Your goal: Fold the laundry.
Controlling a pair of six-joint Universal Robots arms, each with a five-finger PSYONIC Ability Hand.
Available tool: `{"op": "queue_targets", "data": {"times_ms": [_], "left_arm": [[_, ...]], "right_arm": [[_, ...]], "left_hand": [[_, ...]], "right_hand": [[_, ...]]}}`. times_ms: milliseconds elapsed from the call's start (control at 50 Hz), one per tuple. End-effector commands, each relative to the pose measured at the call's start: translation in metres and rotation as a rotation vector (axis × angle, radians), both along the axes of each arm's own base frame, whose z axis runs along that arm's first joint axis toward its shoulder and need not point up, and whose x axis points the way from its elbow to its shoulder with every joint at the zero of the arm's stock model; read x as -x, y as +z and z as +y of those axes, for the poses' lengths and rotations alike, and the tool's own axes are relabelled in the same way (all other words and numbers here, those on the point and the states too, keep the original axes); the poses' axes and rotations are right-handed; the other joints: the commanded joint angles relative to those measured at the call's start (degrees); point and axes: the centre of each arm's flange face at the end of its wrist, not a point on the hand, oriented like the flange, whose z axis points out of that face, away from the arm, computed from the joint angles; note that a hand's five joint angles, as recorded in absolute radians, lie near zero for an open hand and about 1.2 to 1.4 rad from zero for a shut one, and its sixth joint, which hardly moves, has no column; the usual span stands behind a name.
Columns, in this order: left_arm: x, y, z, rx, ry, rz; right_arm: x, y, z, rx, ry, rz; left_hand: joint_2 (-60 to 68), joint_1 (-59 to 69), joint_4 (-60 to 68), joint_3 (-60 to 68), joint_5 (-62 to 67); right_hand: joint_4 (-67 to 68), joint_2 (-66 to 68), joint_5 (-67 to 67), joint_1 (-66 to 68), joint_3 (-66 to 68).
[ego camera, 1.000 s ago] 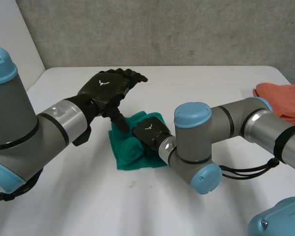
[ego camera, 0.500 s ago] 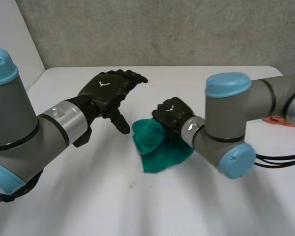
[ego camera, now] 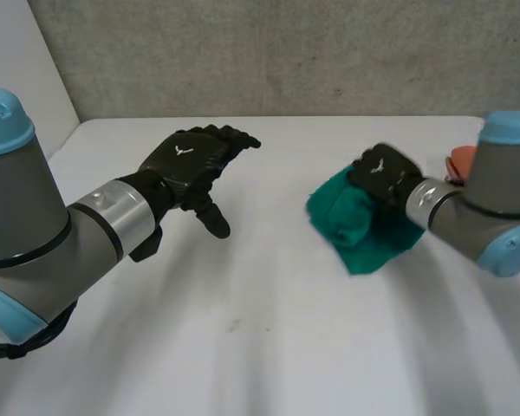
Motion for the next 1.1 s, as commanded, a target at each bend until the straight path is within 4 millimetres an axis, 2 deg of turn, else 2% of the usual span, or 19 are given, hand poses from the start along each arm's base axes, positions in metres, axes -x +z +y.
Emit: {"op": "queue_targets", "data": {"times_ms": [20, 80, 100, 160, 220, 260, 320, 340, 420, 480, 560, 660, 700, 720, 780, 860, 940, 1020, 1100], "left_arm": [[0.001, -0.007, -0.001, -0.027, 0.002, -0.001], [0.002, -0.009, -0.002, -0.039, 0.004, 0.002], [0.001, -0.012, -0.003, -0.047, 0.006, 0.002], [0.001, -0.013, -0.003, -0.051, 0.007, 0.0], [0.0, -0.013, -0.004, -0.052, 0.012, 0.0], [0.0, -0.013, -0.005, -0.052, 0.014, 0.001], [-0.002, -0.014, -0.007, -0.053, 0.021, 0.0], [-0.004, -0.014, -0.009, -0.053, 0.028, 0.0], [-0.005, -0.014, -0.01, -0.054, 0.033, 0.001], [-0.005, -0.014, -0.01, -0.055, 0.033, 0.001], [-0.005, -0.016, -0.01, -0.061, 0.034, -0.002], [-0.005, -0.018, -0.01, -0.066, 0.033, -0.005], [-0.005, -0.018, -0.01, -0.066, 0.033, -0.005], [-0.005, -0.018, -0.01, -0.065, 0.033, -0.004], [-0.005, -0.017, -0.01, -0.065, 0.033, -0.004], [-0.005, -0.017, -0.01, -0.062, 0.033, -0.003], [-0.004, -0.016, -0.009, -0.062, 0.031, -0.003], [-0.004, -0.013, -0.009, -0.054, 0.029, 0.001], [-0.004, -0.01, -0.008, -0.046, 0.029, 0.005]], "right_arm": [[0.039, 0.038, -0.06, 0.225, -0.03, -0.005], [0.06, 0.05, -0.081, 0.279, -0.05, -0.014], [0.074, 0.057, -0.093, 0.313, -0.069, -0.019], [0.095, 0.062, -0.111, 0.344, -0.103, -0.027], [0.127, 0.061, -0.133, 0.362, -0.163, -0.044], [0.152, 0.052, -0.146, 0.346, -0.212, -0.059], [0.176, 0.038, -0.156, 0.322, -0.256, -0.071], [0.191, 0.027, -0.161, 0.302, -0.282, -0.074], [0.23, 0.003, -0.17, 0.267, -0.357, -0.072], [0.25, -0.012, -0.174, 0.246, -0.389, -0.071], [0.254, -0.028, -0.174, 0.216, -0.386, -0.075], [0.26, -0.036, -0.172, 0.192, -0.399, -0.079], [0.261, -0.038, -0.171, 0.18, -0.404, -0.08], [0.261, -0.039, -0.169, 0.167, -0.408, -0.081], [0.259, -0.036, -0.165, 0.144, -0.41, -0.087], [0.256, -0.02, -0.155, 0.105, -0.413, -0.119], [0.252, 0.002, -0.145, 0.066, -0.427, -0.194], [0.249, 0.034, -0.124, 0.005, -0.468, -0.276], [0.243, 0.045, -0.1, -0.109, -0.503, -0.283]], "left_hand": [[-1.55, -1.0, -1.55, -1.83, -2.58], [-1.5, -0.95, -1.51, -1.78, -2.54], [-1.5, -0.95, -1.51, -1.78, -2.54], [-1.5, -0.95, -1.51, -1.78, -2.54], [-1.5, -0.95, -1.51, -1.78, -2.54], [-1.5, -0.95, -1.51, -1.78, -2.54], [-1.5, -0.95, -1.51, -1.78, -2.54], [-1.5, -0.95, -1.51, -1.78, -2.54], [-1.5, -0.95, -1.51, -1.78, -2.54], [-1.33, -0.79, -1.34, -1.61, -2.37], [-1.33, -0.79, -1.34, -1.61, -2.37], [-1.33, -0.79, -1.34, -1.61, -2.37], [-1.33, -0.79, -1.34, -1.61, -2.37], [-1.33, -0.79, -1.34, -1.61, -2.37], [-1.33, -0.79, -1.34, -1.61, -2.37], [-1.33, -0.79, -1.34, -1.61, -2.37], [-1.33, -0.79, -1.34, -1.61, -2.37], [-1.33, -0.79, -1.34, -1.61, -2.37], [-1.5, -0.95, -1.51, -1.78, -2.53]], "right_hand": [[13.05, 13.69, 15.25, 26.9, 14.68], [13.05, 13.69, 15.25, 26.9, 14.68], [13.05, 13.69, 15.25, 26.9, 14.68], [13.05, 13.69, 15.25, 26.9, 14.68], [13.05, 13.69, 15.25, 26.9, 14.68], [13.05, 13.69, 15.25, 26.9, 14.68], [13.05, 13.69, 15.25, 26.9, 14.68], [13.05, 13.69, 15.25, 26.9, 14.68], [13.05, 13.69, 15.25, 26.9, 14.68], [12.61, 13.25, 14.81, 26.46, 14.23], [6.41, 7.05, 8.61, 20.25, 8.03], [0.52, 1.16, 2.72, 14.37, 2.14], [-8.04, -7.39, -5.84, 5.81, -6.41], [-20.74, -20.1, -18.54, -6.89, -19.12], [-37.81, -37.17, -35.61, -23.96, -36.19], [-56.95, -56.31, -54.75, -43.1, -55.32], [-56.95, -56.31, -54.75, -43.1, -55.32], [-56.95, -56.31, -54.75, -43.1, -55.32], [-56.95, -56.31, -54.75, -43.1, -55.32]]}}
